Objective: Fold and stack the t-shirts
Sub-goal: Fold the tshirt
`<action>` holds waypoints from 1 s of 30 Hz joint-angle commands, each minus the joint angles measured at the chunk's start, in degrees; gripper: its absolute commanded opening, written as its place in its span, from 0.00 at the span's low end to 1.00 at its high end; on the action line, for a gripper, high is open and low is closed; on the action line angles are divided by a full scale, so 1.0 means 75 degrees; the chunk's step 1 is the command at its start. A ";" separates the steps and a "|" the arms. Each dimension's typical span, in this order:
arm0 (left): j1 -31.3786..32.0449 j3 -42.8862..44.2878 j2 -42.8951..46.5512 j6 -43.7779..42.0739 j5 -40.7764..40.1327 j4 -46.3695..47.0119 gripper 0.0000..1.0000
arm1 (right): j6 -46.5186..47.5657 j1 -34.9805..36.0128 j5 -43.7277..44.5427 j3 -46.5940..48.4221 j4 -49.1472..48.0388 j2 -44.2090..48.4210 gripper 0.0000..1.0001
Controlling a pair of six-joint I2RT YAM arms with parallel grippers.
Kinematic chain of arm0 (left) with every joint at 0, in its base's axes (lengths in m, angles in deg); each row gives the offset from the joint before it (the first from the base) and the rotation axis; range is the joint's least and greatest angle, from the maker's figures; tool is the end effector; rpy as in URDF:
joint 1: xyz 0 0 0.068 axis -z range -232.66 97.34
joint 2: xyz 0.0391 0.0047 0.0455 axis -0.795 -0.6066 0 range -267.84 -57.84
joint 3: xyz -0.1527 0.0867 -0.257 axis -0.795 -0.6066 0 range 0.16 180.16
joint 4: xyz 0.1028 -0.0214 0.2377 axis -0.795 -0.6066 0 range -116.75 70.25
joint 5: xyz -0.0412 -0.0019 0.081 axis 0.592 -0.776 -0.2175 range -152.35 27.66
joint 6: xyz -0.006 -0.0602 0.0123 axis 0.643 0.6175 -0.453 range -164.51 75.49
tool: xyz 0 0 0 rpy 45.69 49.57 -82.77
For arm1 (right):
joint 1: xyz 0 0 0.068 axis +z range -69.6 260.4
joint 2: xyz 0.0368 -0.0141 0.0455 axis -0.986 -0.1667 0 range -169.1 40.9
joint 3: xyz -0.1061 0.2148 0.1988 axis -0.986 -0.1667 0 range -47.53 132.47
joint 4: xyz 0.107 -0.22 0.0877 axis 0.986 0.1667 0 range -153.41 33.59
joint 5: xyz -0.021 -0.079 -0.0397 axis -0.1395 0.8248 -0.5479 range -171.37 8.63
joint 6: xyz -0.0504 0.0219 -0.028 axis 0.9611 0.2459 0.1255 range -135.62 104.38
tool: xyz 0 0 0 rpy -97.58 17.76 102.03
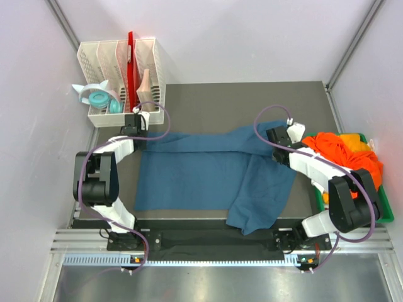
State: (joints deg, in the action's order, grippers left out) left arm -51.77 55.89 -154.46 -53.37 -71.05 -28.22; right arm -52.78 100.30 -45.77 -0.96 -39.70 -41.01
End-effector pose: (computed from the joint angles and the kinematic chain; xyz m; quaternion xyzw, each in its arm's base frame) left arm 0.3565 0.0015 0.2101 0.0531 0.9339 0.0951 0.3405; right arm 0.2613 0.0658 0.2264 0.2183 0.8950 -0.1374 0.3640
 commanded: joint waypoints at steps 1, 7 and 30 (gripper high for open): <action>-0.0059 0.0445 -0.0335 0.0103 -0.0374 0.0450 0.00 | -0.0177 -0.0297 0.0047 -0.0091 0.0202 0.0175 0.00; -0.0071 0.0492 -0.0360 0.0209 -0.0245 0.0321 0.00 | -0.0201 -0.0696 -0.0257 -0.0325 0.0355 0.0233 0.00; -0.0071 0.1228 0.0765 0.0641 0.1113 -0.0744 0.55 | 0.0923 -0.0673 -0.0914 0.1486 -0.0290 0.0152 0.76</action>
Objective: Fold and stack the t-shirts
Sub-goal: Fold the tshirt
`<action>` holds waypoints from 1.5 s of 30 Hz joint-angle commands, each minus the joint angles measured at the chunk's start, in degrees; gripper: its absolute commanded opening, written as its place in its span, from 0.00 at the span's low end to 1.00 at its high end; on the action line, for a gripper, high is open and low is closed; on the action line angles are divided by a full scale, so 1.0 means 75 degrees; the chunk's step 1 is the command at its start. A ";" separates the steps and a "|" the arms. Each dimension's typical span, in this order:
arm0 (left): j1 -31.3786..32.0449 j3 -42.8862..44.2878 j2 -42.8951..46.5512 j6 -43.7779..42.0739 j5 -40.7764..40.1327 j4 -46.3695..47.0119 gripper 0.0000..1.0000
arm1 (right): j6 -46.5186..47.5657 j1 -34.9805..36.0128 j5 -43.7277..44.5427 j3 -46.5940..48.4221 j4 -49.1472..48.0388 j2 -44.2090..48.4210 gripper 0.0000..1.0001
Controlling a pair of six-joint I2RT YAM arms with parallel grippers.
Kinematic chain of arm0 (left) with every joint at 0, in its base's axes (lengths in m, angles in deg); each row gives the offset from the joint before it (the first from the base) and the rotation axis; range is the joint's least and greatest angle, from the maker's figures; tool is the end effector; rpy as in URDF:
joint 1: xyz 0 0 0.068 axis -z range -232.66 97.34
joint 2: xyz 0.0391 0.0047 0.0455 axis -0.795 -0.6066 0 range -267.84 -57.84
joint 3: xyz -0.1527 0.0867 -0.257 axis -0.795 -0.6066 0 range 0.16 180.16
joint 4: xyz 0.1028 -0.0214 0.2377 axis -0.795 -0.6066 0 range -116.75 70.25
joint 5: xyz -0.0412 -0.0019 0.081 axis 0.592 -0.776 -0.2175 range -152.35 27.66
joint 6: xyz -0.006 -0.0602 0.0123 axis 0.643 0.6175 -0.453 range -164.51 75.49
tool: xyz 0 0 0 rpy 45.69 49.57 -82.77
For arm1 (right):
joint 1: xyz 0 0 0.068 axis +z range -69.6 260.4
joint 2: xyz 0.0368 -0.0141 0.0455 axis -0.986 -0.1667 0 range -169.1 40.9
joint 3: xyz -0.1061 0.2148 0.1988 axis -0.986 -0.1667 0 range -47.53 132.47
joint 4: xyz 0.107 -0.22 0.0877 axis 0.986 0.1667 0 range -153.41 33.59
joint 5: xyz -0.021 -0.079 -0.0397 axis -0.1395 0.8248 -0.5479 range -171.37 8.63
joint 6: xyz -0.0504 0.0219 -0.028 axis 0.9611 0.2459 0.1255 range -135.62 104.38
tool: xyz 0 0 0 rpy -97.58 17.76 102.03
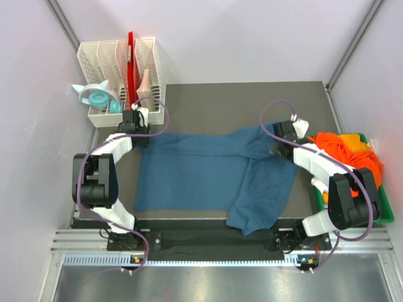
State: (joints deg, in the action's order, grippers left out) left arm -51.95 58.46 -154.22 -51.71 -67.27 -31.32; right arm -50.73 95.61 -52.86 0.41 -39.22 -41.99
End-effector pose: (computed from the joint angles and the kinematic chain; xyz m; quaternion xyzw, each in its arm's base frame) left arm 0.3602 -0.0005 0.2207 0.0498 0.9366 0.0598 0.3418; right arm 0.2714 0.0508 0.2260 0.2260 0.9089 -0.1051 0.3344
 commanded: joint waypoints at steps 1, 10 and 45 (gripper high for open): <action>-0.0048 0.1153 0.0768 0.0502 0.0610 -0.0401 0.56 | 0.0720 -0.0035 0.0007 0.1469 -0.0296 0.0236 0.77; 0.0011 0.1859 0.0066 0.0890 0.1138 -0.0426 0.50 | 0.1119 -0.0210 0.0090 0.2513 -0.0248 -0.0781 0.76; 0.0351 0.1940 -0.1902 0.0245 0.0449 -0.0590 0.37 | 0.0615 -0.1077 -0.1223 0.6181 0.0994 -0.5247 0.36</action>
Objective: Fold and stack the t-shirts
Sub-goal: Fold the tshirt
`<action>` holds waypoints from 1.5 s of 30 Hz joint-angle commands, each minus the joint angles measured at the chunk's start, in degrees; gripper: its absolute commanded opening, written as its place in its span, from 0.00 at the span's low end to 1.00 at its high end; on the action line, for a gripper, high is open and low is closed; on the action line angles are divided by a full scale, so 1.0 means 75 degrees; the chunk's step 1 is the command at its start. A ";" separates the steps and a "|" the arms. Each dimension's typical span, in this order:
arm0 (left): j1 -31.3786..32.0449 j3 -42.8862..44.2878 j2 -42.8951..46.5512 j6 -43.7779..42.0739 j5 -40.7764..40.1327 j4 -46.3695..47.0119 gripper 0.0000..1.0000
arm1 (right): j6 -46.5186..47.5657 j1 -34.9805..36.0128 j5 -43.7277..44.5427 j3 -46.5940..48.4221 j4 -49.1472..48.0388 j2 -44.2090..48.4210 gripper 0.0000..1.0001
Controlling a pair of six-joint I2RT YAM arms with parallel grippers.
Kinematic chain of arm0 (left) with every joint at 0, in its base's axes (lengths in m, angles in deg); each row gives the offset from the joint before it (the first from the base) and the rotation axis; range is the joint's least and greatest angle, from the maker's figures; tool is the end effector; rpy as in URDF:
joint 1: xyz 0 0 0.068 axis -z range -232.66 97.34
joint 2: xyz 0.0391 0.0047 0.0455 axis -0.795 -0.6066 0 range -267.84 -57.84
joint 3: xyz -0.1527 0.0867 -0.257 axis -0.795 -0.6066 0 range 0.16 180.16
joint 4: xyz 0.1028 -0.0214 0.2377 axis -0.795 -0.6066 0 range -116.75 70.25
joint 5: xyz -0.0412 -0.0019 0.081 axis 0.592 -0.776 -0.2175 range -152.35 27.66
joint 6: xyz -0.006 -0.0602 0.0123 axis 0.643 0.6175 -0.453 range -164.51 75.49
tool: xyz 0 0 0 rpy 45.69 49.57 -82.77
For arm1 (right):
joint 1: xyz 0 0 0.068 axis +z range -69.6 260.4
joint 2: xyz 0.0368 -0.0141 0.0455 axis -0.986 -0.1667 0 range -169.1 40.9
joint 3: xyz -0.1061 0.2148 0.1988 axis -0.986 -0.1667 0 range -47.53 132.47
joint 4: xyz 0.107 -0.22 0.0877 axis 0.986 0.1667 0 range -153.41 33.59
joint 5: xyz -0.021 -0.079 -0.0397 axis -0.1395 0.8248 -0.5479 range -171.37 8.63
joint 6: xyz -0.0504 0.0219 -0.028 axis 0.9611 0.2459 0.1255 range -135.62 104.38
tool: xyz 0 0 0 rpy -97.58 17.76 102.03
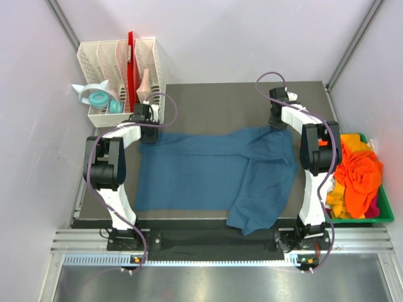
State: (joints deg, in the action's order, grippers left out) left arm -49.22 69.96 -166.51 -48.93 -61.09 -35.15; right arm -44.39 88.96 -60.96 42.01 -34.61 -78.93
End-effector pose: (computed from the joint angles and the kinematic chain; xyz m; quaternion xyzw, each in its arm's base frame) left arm 0.4139 -0.0259 0.1973 0.0685 0.9492 -0.0078 0.3069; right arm 0.4691 0.0542 0.2051 0.2129 0.9256 -0.0778 0.3032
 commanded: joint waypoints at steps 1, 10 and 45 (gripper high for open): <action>-0.0014 0.0455 -0.0312 -0.0125 -0.0413 -0.0103 0.37 | -0.0265 -0.0227 -0.0177 0.0682 0.0379 -0.0358 0.31; -0.0014 0.0713 -0.0418 0.0051 -0.0519 -0.0162 0.35 | -0.0090 -0.0426 -0.0025 0.1609 0.0171 -0.0676 0.09; 0.0279 -0.0951 0.1609 0.0262 0.0969 -0.0396 0.38 | -0.0324 0.3840 0.2318 -0.2587 0.1294 0.2572 0.52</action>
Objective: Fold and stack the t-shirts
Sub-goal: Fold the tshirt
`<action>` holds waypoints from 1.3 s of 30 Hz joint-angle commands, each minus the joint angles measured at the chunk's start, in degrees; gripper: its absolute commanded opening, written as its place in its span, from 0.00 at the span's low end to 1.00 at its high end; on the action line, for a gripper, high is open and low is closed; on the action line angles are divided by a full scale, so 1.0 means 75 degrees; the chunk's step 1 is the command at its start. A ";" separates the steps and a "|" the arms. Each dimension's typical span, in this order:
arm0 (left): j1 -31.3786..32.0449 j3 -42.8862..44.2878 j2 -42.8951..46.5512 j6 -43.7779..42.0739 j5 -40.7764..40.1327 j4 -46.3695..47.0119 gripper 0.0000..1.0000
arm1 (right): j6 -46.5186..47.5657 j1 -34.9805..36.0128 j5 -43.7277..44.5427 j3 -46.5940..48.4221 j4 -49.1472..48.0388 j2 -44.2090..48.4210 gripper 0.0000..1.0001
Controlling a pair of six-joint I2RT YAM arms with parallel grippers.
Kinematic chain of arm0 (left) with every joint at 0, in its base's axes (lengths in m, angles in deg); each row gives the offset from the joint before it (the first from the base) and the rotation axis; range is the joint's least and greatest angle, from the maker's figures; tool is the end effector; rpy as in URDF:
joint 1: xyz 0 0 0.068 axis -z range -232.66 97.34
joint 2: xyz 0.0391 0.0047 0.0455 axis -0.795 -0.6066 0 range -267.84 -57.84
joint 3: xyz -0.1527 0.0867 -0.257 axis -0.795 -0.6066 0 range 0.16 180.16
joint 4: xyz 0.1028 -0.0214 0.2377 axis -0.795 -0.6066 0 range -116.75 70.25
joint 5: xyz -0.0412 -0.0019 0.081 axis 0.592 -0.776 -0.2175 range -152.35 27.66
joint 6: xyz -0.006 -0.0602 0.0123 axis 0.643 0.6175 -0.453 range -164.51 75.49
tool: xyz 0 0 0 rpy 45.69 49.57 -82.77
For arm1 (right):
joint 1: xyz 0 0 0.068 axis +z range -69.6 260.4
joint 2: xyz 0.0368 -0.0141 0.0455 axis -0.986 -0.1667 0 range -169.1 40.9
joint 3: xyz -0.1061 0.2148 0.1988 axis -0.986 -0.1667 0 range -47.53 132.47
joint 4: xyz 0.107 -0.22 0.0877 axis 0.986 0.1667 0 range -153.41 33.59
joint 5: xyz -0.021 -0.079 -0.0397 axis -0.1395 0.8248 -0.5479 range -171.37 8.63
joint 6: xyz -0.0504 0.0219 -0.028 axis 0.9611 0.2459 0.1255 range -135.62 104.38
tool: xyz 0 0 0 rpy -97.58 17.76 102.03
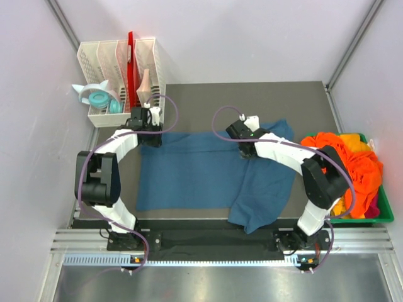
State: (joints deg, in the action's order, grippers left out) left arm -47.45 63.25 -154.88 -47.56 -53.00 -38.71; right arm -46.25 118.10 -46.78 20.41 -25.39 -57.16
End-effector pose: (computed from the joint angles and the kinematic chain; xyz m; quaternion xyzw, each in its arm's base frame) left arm 0.3627 -0.0407 0.2330 0.0938 0.9406 -0.0832 0.3155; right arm 0.2892 0.1901 0.2397 -0.0015 0.9392 -0.1398 0.3138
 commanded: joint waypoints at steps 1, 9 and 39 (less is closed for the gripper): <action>0.0032 -0.0080 0.0047 0.0067 -0.0132 0.0067 0.38 | -0.0064 -0.0057 0.0439 0.0316 0.0052 -0.0389 0.52; 0.0043 -0.0197 -0.0058 0.0067 -0.0285 0.0114 0.38 | 0.0111 -0.0408 0.0602 0.0468 -0.0252 -0.1034 0.49; 0.0043 0.0106 -0.0456 -0.0004 -0.0671 0.0126 0.38 | 0.0265 -0.0678 0.0662 0.0717 -0.0628 -0.0720 0.52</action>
State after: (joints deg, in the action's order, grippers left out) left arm -47.32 61.85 -157.02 -47.49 -57.09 -38.67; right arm -43.12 111.82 -42.36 28.39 -28.29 -68.62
